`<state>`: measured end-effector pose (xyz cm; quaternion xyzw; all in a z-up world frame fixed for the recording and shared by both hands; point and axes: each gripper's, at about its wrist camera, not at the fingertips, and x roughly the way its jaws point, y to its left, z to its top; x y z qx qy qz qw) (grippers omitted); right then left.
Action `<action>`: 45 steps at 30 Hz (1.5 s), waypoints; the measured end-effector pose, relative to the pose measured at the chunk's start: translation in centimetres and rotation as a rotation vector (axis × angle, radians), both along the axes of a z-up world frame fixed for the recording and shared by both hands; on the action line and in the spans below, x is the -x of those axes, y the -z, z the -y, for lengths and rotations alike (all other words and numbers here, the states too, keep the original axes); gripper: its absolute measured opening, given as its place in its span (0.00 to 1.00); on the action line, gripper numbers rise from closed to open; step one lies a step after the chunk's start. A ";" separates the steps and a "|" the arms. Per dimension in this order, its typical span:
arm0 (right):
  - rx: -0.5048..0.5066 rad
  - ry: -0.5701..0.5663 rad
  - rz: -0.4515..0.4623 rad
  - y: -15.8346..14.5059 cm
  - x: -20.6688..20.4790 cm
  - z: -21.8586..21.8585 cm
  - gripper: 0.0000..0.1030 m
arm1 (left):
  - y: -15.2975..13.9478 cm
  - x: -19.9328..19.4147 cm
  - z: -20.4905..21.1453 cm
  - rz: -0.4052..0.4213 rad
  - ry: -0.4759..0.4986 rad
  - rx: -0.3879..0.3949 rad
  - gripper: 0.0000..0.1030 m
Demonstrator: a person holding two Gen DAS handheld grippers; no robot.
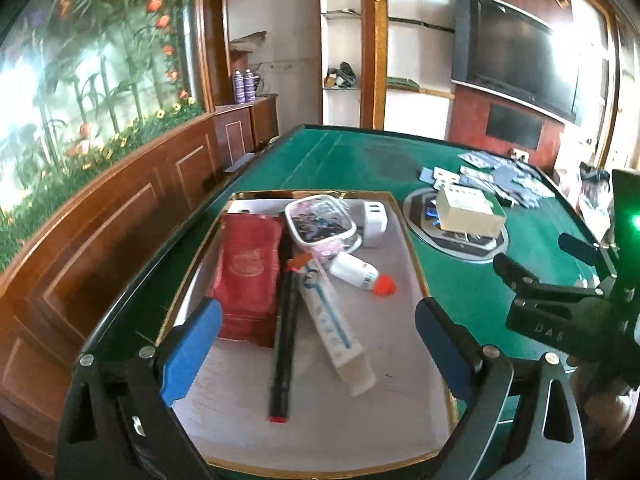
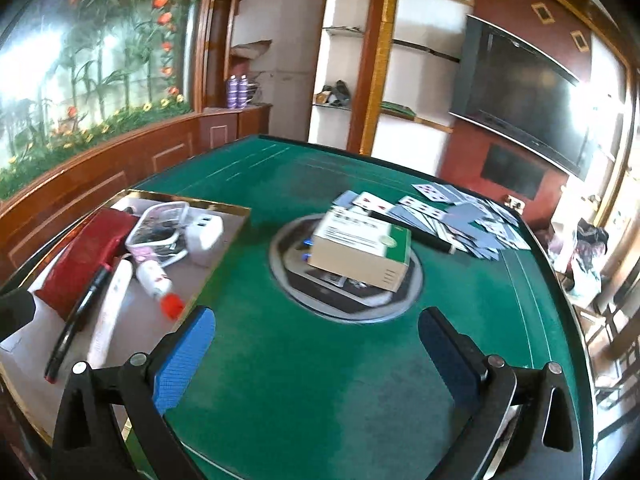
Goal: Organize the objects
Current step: 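Move both open tools back over the table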
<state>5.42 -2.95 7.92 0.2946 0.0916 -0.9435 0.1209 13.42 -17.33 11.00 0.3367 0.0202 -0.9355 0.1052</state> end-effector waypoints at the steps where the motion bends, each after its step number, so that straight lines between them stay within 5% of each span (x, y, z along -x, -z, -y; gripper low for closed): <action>1: 0.020 0.008 0.002 0.0 0.0 -0.8 1.00 | 0.0 0.1 -0.7 0.005 0.008 0.008 0.94; 19: 0.274 0.134 0.066 -0.4 0.5 -10.3 1.00 | 1.4 2.9 -10.9 0.089 0.181 0.160 0.94; 36: 0.309 0.151 0.124 0.7 0.8 -11.5 1.00 | 3.2 3.6 -11.3 0.160 0.201 0.126 0.94; 43: 0.328 0.182 0.149 1.1 1.1 -11.9 1.00 | 5.9 6.2 -12.1 0.248 0.256 0.011 0.96; 45: 0.324 0.197 0.157 1.1 1.2 -12.2 1.00 | 6.3 6.6 -12.7 0.232 0.252 0.048 0.99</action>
